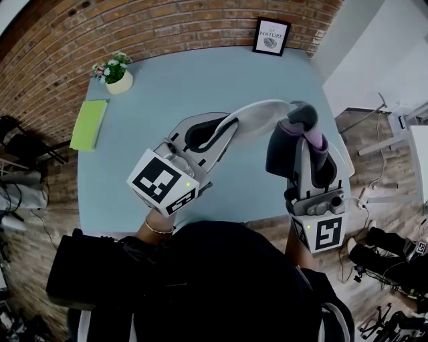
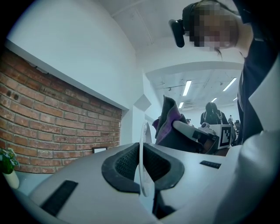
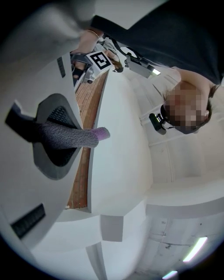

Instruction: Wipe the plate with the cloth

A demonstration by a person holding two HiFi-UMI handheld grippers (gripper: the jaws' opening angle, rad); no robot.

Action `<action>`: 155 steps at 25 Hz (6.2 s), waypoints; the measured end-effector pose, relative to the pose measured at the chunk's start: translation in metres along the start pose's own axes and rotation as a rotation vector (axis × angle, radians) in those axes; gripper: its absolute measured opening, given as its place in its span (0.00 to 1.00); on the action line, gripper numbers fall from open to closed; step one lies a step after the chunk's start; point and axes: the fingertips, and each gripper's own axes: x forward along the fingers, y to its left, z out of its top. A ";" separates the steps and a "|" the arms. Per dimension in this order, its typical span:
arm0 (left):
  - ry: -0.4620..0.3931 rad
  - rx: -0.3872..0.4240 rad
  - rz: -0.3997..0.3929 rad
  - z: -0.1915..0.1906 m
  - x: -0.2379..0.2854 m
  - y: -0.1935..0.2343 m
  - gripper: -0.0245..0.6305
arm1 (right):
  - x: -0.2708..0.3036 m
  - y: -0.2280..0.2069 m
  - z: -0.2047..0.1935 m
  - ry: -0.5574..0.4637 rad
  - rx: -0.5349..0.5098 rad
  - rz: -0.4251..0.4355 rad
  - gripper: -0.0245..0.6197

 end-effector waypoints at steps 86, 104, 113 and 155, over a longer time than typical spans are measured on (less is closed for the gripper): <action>0.005 -0.029 0.003 0.007 -0.003 0.000 0.07 | -0.019 -0.014 -0.044 0.114 0.003 -0.062 0.10; 0.000 -0.027 0.025 0.007 -0.005 0.003 0.07 | -0.008 0.037 -0.007 -0.057 0.071 0.106 0.10; -0.008 -0.026 0.011 0.010 -0.004 -0.002 0.07 | 0.004 0.073 -0.006 -0.074 0.113 0.219 0.10; -0.068 -0.063 -0.070 0.025 -0.001 -0.030 0.07 | 0.000 0.050 -0.062 0.090 0.040 0.101 0.10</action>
